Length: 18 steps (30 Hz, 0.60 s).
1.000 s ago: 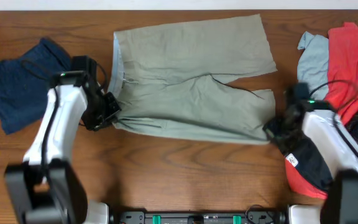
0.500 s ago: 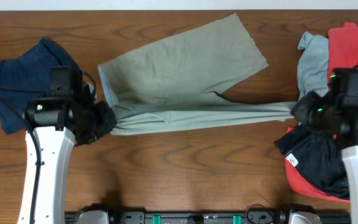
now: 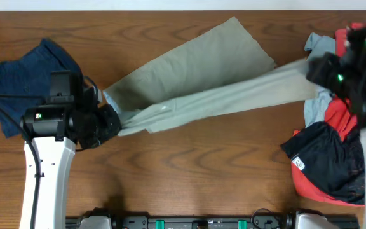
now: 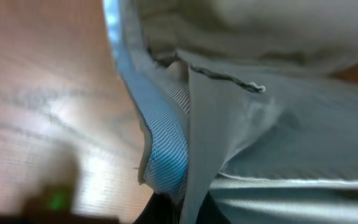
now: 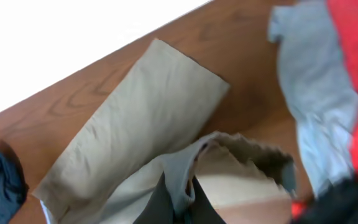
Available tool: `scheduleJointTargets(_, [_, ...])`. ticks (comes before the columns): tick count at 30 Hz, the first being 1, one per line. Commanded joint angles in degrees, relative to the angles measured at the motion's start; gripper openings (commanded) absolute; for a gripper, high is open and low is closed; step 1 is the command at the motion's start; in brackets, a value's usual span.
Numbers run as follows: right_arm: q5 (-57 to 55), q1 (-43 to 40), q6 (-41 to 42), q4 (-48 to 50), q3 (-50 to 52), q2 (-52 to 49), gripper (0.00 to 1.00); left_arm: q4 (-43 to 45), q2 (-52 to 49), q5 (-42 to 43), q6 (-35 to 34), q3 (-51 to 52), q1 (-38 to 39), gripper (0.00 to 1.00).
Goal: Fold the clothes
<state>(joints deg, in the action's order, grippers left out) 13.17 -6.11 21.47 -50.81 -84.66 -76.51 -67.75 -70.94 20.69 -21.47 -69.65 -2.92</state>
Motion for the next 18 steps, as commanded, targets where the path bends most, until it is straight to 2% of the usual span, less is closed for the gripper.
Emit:
scheduleJointTargets(1, [-6.25,-0.07,-5.53,6.21,-1.81,-6.36,0.01,1.92,-0.31,-13.14,-4.37,0.33,-1.68,0.06])
scheduleJointTargets(9, [-6.23,5.33,-6.62,18.12,-3.72,-19.65,0.01,14.01,-5.66,-16.46,-13.4,0.33,-1.68,0.06])
scheduleJointTargets(18, [-5.79,9.99,-9.09,34.18,-3.85,-30.49,0.01,24.92,-17.4,-17.79,-17.73,0.33,-1.97,0.06])
